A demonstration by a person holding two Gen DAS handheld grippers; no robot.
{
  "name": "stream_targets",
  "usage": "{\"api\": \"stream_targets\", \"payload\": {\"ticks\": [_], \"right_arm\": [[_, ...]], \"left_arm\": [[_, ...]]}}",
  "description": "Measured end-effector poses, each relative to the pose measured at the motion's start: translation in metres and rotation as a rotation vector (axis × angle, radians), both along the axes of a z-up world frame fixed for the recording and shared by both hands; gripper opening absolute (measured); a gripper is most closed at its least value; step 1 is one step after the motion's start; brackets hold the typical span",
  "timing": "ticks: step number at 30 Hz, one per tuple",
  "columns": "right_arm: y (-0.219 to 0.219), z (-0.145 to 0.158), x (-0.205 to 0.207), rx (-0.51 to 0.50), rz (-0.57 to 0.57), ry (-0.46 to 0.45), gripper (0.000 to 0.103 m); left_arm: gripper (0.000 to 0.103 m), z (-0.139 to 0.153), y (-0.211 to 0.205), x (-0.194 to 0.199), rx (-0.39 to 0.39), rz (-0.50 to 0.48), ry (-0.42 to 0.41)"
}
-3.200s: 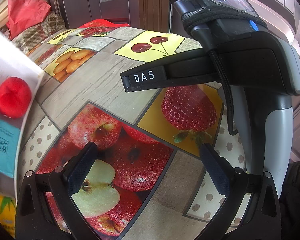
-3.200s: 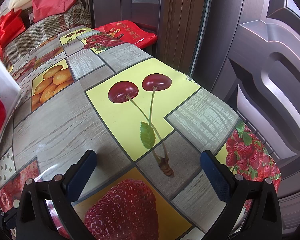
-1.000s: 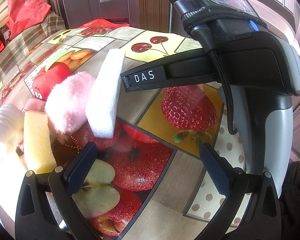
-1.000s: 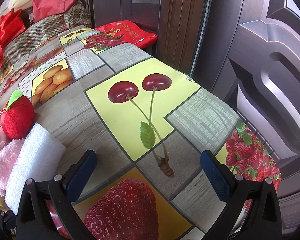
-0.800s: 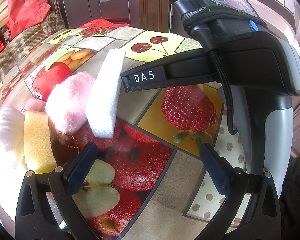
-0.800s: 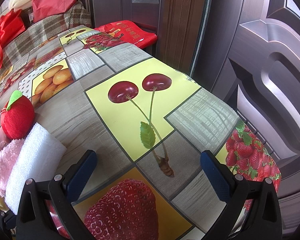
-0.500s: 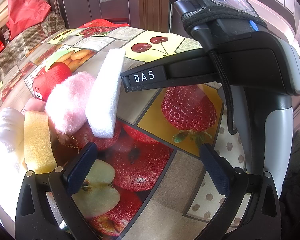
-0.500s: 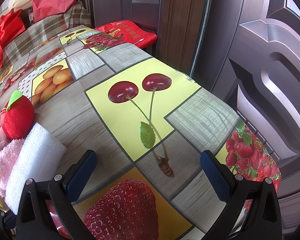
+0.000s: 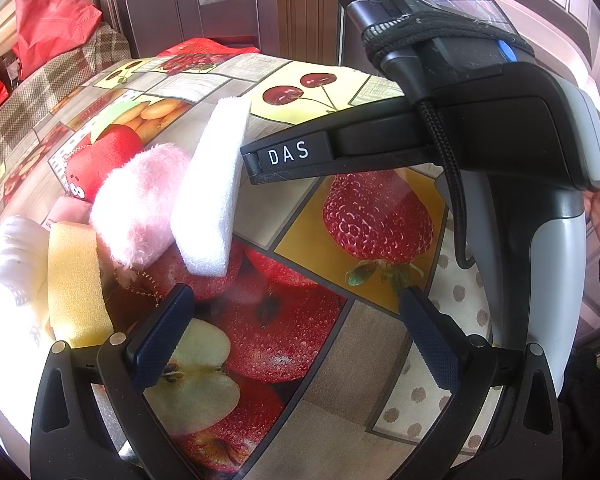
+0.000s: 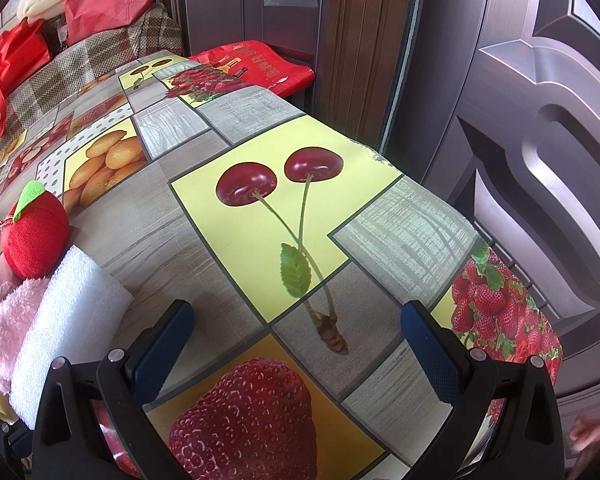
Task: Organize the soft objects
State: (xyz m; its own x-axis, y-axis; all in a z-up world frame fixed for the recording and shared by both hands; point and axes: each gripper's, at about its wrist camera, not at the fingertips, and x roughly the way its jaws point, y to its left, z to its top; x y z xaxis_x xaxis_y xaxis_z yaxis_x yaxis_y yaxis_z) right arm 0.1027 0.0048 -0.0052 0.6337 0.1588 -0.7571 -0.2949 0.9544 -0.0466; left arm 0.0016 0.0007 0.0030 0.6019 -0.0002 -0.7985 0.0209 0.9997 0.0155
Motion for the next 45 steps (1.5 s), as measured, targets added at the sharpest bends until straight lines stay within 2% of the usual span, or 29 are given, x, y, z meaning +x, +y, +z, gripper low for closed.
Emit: {"api": "stream_targets", "payload": {"ticks": [4,5,7,9,12,14,17,20,24,34,37,40,42,45], "right_arm": [[0.0,0.0,0.001,0.006,0.003,0.003,0.103],[0.001,0.0,0.001,0.001,0.002,0.001,0.103],[0.001,0.0,0.0,-0.002,0.002,0.0,0.103],[0.001,0.0,0.0,-0.001,0.002,0.001,0.103],[0.0,0.0,0.0,0.001,0.003,0.001,0.103],[0.0,0.0,0.0,0.0,0.002,0.001,0.103],[0.0,0.0,0.0,-0.001,0.002,0.0,0.103],[0.0,0.0,0.0,0.0,0.0,0.0,0.103],[0.0,0.0,0.0,0.0,0.0,0.0,0.103],[0.001,0.0,0.0,-0.001,-0.001,-0.001,0.103],[0.001,0.0,0.0,-0.001,-0.001,-0.001,0.103],[0.001,0.0,0.0,-0.001,-0.001,-0.001,0.103],[0.0,0.0,0.001,0.007,-0.001,0.001,0.103],[-0.005,0.003,0.0,0.045,0.056,0.01,0.103]], "left_arm": [[0.102,0.004,-0.005,-0.002,0.02,0.022,-0.017],[0.102,0.008,-0.006,-0.005,0.025,0.03,-0.04],[0.102,0.026,-0.007,-0.021,-0.029,0.039,-0.131],[0.102,0.042,-0.007,-0.034,-0.075,0.044,-0.178],[0.102,0.062,-0.009,-0.058,-0.041,0.058,-0.246],[0.102,0.074,-0.005,-0.078,-0.035,0.09,-0.293],[0.102,0.086,0.01,-0.104,-0.073,0.15,-0.349],[0.103,0.095,0.029,-0.128,-0.061,0.251,-0.393],[0.103,0.091,0.05,-0.136,-0.03,0.373,-0.364],[0.103,0.061,0.057,-0.124,0.052,0.513,-0.22],[0.103,0.059,0.058,-0.125,0.106,0.543,-0.211],[0.103,0.065,0.061,-0.139,0.142,0.551,-0.258],[0.103,0.069,0.068,-0.156,0.104,0.551,-0.3],[0.103,0.069,0.087,-0.185,-0.013,0.546,-0.335]]}}
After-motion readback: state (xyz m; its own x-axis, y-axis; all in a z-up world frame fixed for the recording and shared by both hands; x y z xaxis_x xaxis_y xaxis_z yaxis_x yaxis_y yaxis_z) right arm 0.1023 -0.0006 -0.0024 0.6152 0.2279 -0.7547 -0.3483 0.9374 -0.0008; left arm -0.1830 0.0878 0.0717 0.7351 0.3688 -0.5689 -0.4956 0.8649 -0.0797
